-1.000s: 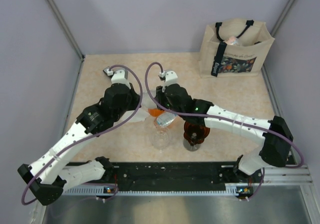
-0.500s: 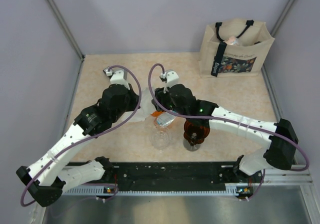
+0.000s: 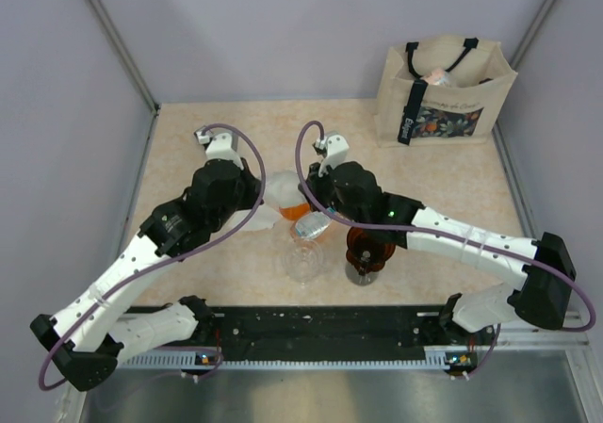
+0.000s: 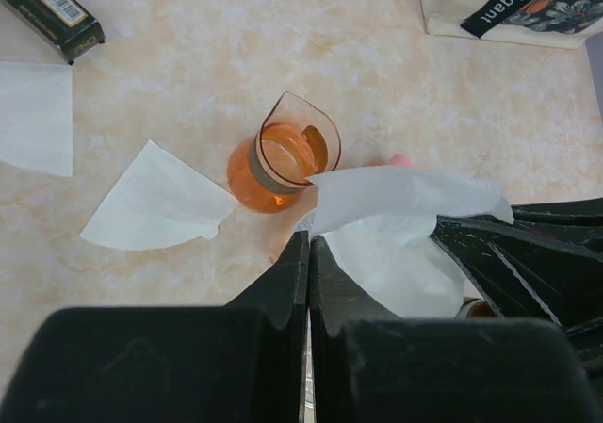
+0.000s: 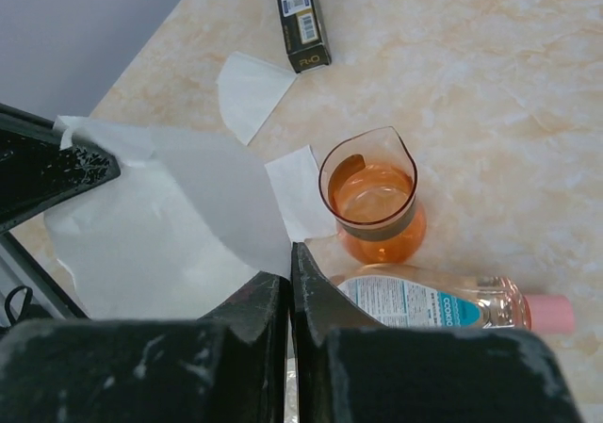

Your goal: Place the coffee filter in the dripper

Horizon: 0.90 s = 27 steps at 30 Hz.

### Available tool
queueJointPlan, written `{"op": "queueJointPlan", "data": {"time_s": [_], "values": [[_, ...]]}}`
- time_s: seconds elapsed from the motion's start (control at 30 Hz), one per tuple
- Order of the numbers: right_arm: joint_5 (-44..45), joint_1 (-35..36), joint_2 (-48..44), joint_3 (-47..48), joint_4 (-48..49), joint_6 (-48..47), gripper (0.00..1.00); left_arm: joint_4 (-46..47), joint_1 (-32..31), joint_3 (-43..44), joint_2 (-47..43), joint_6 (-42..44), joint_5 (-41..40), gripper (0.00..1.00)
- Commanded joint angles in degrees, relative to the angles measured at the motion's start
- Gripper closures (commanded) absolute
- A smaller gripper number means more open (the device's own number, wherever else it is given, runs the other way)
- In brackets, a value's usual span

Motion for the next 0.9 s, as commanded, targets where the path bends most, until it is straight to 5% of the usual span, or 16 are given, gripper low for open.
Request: {"op": "queueJointPlan", "data": {"time_s": [0.0,0.33,0.5,0.67,0.8,0.87], "values": [[1.22,-0.91,-1.8,1.07,-1.25,-0.14,1.0,1.26,-0.14,-1.02,-1.8,0.55,-4.75,1.0],[-0.89,-1.52,-1.45,3.01,-5.22,-2.07,1.0,-2.96,-0.14,0.12,0.39,1.6,-4.23,1.0],[-3.87,-1.52,-1.01,3.97,-5.04,-2.16,1.0,-0.59,-0.14,0.2,1.09,3.44,3.57,0.97],[-5.99,-1.44,0.48,7.04,-5.65,-2.86,1.0,3.63,-0.14,-0.06,0.84,5.99,14.3,0.57],[-3.01,-1.79,1.19,11.7,-12.14,-2.86,1.0,6.44,-0.14,-0.32,-2.49,7.23,18.0,0.01],[-3.0,-2.49,0.32,13.02,-15.48,-2.51,1.0,8.29,-0.14,-0.94,-5.31,6.79,18.89,0.01]]}}
